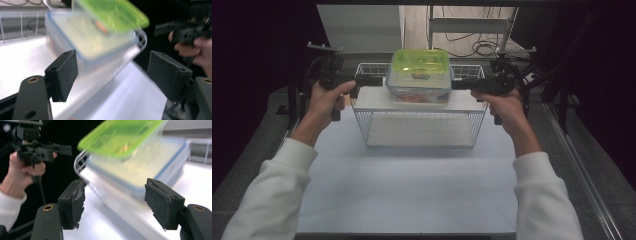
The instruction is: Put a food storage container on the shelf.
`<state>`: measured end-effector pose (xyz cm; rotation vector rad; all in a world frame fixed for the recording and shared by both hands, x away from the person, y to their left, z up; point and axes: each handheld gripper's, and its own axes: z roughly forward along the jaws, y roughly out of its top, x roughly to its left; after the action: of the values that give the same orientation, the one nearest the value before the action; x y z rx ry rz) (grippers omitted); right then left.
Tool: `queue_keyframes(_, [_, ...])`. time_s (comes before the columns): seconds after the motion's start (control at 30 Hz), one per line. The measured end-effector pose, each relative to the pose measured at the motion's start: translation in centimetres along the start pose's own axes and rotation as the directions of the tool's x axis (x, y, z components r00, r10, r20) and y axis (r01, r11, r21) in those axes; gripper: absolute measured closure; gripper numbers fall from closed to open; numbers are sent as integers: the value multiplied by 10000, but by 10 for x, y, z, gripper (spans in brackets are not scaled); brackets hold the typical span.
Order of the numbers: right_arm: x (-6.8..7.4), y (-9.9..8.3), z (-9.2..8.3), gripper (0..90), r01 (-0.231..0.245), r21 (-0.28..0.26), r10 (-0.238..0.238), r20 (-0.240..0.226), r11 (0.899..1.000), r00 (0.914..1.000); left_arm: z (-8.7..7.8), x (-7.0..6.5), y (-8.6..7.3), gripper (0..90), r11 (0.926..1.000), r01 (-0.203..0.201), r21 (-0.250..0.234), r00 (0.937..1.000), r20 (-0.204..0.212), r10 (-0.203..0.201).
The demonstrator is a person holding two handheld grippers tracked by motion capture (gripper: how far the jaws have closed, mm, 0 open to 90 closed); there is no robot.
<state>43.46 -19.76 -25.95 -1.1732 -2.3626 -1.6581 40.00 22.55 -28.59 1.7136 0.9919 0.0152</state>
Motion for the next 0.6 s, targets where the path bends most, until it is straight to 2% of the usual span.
queue_keyframes(0.13, [11, -28, -11, 325, 494, 497, -495, -7, 9975, 9988, -14, -11, -37, 249, 9967, -578, 575, 9973, -415, 602])
queue_keyframes(0.27, [20, -56, -15, 327, 913, 1013, -933, 149, 9907, 9955, -22, -16, -69, 247, 9932, -724, 915, 9959, -481, 771])
queue_keyframes(0.37, [23, -78, -15, 327, 1069, 1302, -1098, 155, 9857, 9938, -25, -19, -94, 244, 9926, -709, 989, 9959, -484, 759])
queue_keyframes(0.47, [26, -99, -13, 327, 1180, 1502, -1199, 38, 9816, 9928, -27, -20, -118, 243, 9929, -667, 989, 9971, -293, 699])
queue_keyframes(0.5, [26, -106, -12, 327, 1229, 1589, -1243, -11, 9796, 9922, -27, -21, -126, 242, 9918, -714, 1056, 9967, -316, 751])
queue_keyframes(0.6, [26, -122, -10, 327, 1194, 1742, -1209, -18, 9775, 9927, -24, -22, -149, 240, 9879, -886, 1271, 9925, -726, 983])
